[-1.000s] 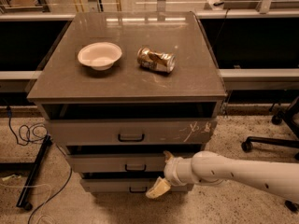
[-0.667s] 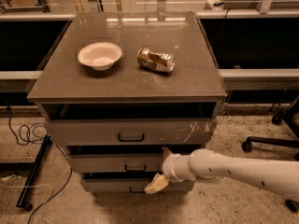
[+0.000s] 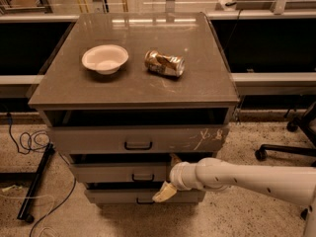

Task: Open middle drawer

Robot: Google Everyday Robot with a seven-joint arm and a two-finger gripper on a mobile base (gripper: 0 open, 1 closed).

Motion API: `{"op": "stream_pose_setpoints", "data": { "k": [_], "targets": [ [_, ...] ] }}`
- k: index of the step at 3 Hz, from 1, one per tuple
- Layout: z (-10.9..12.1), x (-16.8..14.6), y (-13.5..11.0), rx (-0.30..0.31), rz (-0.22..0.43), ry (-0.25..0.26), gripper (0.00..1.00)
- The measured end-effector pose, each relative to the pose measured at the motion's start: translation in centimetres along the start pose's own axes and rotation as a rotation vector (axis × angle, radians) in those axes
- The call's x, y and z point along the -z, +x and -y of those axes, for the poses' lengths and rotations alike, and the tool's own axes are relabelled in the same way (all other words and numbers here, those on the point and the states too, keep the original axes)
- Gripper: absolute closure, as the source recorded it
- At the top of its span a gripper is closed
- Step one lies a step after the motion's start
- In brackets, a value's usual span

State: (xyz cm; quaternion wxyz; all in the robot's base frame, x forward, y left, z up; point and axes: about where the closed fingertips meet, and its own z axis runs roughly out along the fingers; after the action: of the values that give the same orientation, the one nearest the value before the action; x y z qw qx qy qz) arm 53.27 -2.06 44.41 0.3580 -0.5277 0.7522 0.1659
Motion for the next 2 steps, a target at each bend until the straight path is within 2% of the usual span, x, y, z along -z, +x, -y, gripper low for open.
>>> {"op": "stream_pose_setpoints", "data": {
  "k": [1, 2],
  "targets": [
    [0.41, -1.17, 1.13, 0.005, -0.016, 0.007, 0.0],
    [0.4, -1.19, 1.15, 0.005, -0.017, 0.007, 0.19]
  ]
}}
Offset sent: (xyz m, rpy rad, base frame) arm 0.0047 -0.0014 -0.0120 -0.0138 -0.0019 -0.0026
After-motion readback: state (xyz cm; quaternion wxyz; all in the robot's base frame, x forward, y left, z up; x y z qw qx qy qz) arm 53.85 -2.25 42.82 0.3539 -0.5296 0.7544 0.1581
